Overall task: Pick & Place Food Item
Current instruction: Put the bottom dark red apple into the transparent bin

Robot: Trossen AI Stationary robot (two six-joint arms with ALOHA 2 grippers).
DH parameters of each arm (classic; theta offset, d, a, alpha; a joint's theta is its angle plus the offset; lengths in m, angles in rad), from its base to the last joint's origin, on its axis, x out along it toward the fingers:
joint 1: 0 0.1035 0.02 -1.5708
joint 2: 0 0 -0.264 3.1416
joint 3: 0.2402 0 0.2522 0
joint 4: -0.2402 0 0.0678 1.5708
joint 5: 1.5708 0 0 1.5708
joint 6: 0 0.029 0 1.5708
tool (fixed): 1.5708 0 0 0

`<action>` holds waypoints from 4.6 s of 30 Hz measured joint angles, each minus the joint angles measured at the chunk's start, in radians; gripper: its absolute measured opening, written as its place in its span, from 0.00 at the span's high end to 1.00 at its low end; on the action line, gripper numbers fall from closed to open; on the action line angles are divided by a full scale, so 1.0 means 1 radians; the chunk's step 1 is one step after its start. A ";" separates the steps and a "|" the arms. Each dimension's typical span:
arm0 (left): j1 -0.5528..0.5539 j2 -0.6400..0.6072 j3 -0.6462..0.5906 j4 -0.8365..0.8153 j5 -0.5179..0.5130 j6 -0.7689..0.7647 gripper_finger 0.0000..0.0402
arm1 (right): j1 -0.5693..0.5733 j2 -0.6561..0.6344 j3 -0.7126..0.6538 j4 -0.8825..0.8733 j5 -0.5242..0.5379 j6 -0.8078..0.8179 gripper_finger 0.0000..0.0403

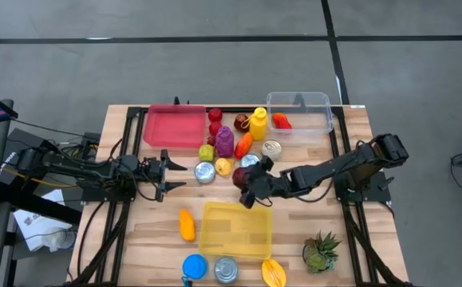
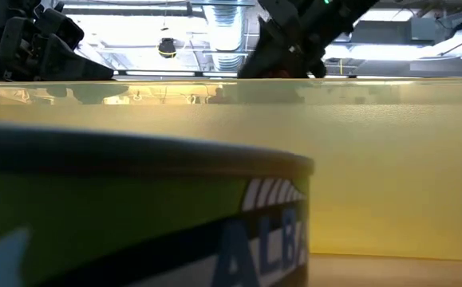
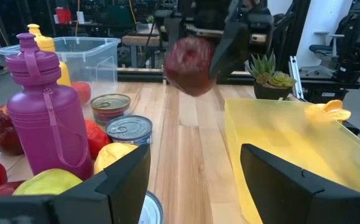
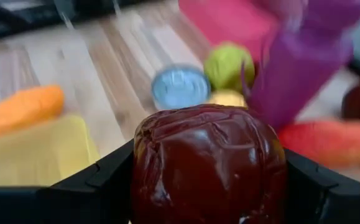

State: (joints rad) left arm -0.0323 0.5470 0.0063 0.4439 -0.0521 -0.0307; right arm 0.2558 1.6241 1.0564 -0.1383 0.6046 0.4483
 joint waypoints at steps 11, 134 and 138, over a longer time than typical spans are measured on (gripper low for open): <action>0.000 0.005 0.000 -0.002 0.000 0.000 0.39 | 0.000 0.001 -0.159 0.694 -0.060 -0.426 0.32; 0.000 0.006 0.000 -0.063 -0.007 0.026 0.39 | -0.951 -0.146 -0.168 -0.065 -0.178 -0.178 0.13; 0.000 0.006 0.000 -0.063 -0.006 0.026 0.39 | -0.951 -0.147 -0.144 -0.077 -0.154 -0.167 0.13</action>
State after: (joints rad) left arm -0.0322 0.5527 0.0063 0.3813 -0.0576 -0.0044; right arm -0.6952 1.4773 0.9120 -0.2157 0.4503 0.2818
